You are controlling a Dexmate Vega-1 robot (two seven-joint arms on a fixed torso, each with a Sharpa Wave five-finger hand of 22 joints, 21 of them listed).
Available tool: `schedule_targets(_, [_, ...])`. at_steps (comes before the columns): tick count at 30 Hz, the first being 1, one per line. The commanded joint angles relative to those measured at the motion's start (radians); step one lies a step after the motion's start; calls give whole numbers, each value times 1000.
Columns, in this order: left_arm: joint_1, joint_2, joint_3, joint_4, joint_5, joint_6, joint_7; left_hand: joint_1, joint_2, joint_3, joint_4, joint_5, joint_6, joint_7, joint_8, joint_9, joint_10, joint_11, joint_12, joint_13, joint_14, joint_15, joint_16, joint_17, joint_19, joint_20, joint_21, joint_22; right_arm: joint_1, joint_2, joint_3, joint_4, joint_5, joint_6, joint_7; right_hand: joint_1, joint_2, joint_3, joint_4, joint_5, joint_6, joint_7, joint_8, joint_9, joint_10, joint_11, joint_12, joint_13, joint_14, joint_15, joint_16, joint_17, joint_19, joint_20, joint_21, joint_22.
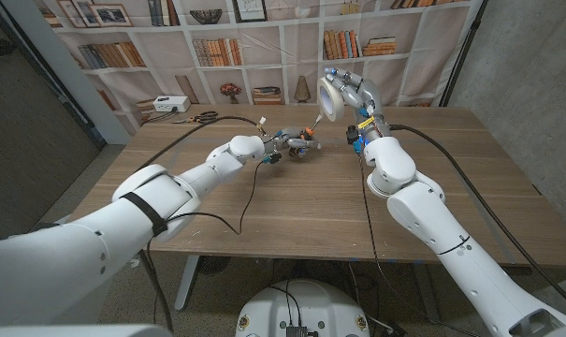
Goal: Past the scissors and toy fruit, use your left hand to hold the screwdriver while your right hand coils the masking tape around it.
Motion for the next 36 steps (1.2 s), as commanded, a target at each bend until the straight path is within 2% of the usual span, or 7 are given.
schedule_targets(1, [24,224,9,-633,133,382,-121,-17,3,23,-3,-3,-4,10,26,34,-11,-6,124,79,-9,-12,54,5,14,0,3,9,-30,-15,11,-19,-10,16,-2,29,36,53,-47,-1,100,93,0,5,144,-137,6,1,10,-196,6,0,-3,-4,8,0])
schedule_targets(5, [22,256,4,-730,170,496,-110,-21,7,30,-5,-7,-5,12,33,44,-14,-9,141,79,-5,-15,72,4,22,-5,2,5,-43,-19,17,-31,-6,1,-7,28,36,54,-48,-1,99,92,-1,6,143,-136,5,0,10,-196,7,0,-7,-5,11,-1])
schedule_targets(13, [32,257,-19,-812,155,637,-66,-34,21,54,-12,-26,2,27,50,59,1,-19,204,78,15,-27,138,2,67,-23,15,1,-63,-43,35,-81,38,-97,-14,30,36,57,-50,-1,103,97,-4,4,149,-132,4,-6,15,-196,9,0,0,1,19,-1])
schedule_targets(21, [-28,232,12,-774,136,635,-112,-45,25,76,-12,-40,-6,29,62,75,14,-28,227,78,23,-39,182,3,91,-36,24,22,-81,-79,34,-147,26,-223,-60,32,34,60,-54,-1,105,104,-7,2,153,-126,5,-9,21,-195,11,0,1,3,26,-2])
schedule_targets(24, [-45,227,24,-770,143,640,-119,-52,25,84,-11,-45,-9,32,72,89,24,-31,231,77,28,-44,201,2,98,-41,23,29,-95,-91,34,-162,9,-234,-71,33,33,60,-55,-1,105,100,-8,3,150,-126,6,-3,20,-195,10,0,-2,1,27,-2])
schedule_targets(31, [-107,232,80,-796,185,742,-203,-67,26,102,-11,-60,-11,32,97,122,37,-38,231,77,31,-53,240,2,115,-49,22,44,-133,-117,28,-176,-75,-201,-89,31,32,60,-54,-2,101,97,-8,9,140,-129,7,3,15,-194,9,0,-9,-3,29,-2])
schedule_targets(36, [-135,239,108,-828,214,847,-234,-74,27,111,-13,-68,-9,36,100,121,40,-37,231,77,27,-52,258,2,116,-50,17,43,-149,-111,20,-182,-127,-210,-115,29,31,60,-53,-2,100,95,-10,11,141,-132,3,-3,10,-195,7,0,-14,-7,30,-3])
